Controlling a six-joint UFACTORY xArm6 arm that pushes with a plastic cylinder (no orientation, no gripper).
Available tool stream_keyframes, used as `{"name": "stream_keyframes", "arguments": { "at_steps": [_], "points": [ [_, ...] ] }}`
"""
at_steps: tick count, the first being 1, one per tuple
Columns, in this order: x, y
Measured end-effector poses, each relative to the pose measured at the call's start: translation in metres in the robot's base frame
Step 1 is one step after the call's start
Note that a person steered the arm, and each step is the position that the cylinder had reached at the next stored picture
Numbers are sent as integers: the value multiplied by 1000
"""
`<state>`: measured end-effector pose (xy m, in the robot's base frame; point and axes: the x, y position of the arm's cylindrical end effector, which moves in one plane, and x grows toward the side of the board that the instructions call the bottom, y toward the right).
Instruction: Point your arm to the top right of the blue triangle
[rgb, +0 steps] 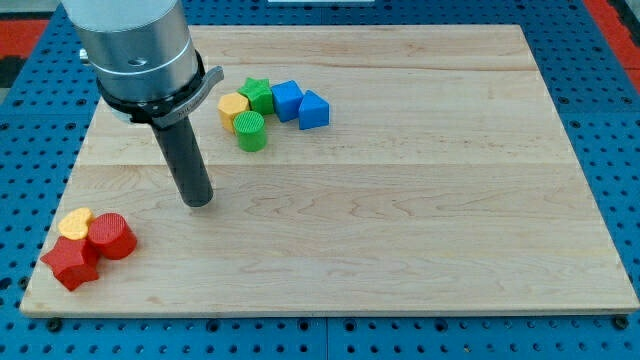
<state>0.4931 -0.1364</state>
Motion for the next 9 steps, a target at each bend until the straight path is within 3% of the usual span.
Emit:
{"name": "stream_keyframes", "arguments": {
  "at_steps": [5, 7, 8, 9],
  "points": [
    [-18, 2],
    [-29, 106],
    [-88, 200],
    [-167, 236]
  ]
}}
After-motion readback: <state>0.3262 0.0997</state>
